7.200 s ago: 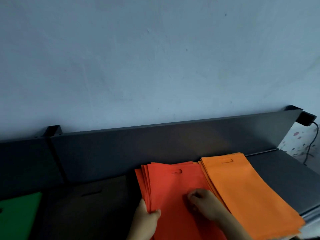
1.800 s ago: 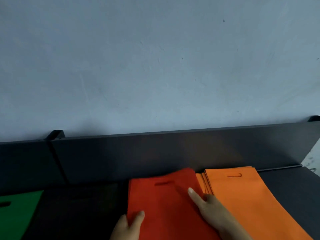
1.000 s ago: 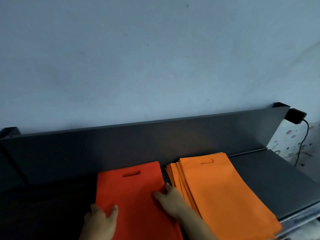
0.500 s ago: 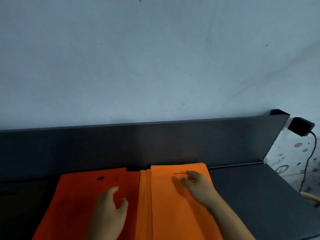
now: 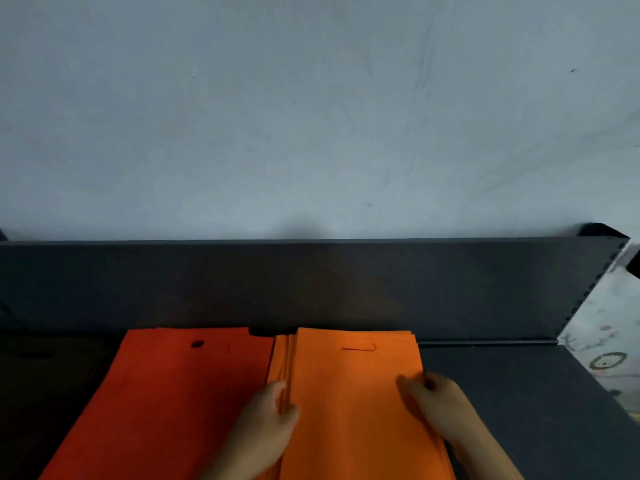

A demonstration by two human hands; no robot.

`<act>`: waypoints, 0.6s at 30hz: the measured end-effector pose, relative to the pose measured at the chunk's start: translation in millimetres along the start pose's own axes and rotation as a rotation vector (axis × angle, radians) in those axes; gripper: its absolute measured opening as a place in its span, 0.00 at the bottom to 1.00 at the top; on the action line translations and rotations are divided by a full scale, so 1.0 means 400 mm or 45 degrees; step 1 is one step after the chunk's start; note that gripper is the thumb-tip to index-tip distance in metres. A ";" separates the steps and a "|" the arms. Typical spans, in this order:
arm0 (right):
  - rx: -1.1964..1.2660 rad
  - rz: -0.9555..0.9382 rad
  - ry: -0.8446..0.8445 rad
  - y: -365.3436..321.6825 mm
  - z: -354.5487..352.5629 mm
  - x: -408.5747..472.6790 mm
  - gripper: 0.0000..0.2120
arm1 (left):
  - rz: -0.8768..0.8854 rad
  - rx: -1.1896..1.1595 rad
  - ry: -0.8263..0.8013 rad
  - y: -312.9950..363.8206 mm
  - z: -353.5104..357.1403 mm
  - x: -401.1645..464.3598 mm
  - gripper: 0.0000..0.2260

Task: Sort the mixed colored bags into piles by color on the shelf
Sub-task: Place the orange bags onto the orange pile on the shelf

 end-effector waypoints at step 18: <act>0.180 0.100 -0.088 -0.060 0.054 -0.007 0.23 | -0.050 0.122 0.036 -0.024 -0.037 0.084 0.25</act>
Point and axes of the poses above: each hand's wrist, its own x-axis towards the middle knuckle, its own z-axis out of the palm, y = z × x, the point moved 3 cm from there along x, towards the middle knuckle, and after that the axes turned 9 degrees about -y, right-handed, at the moved point
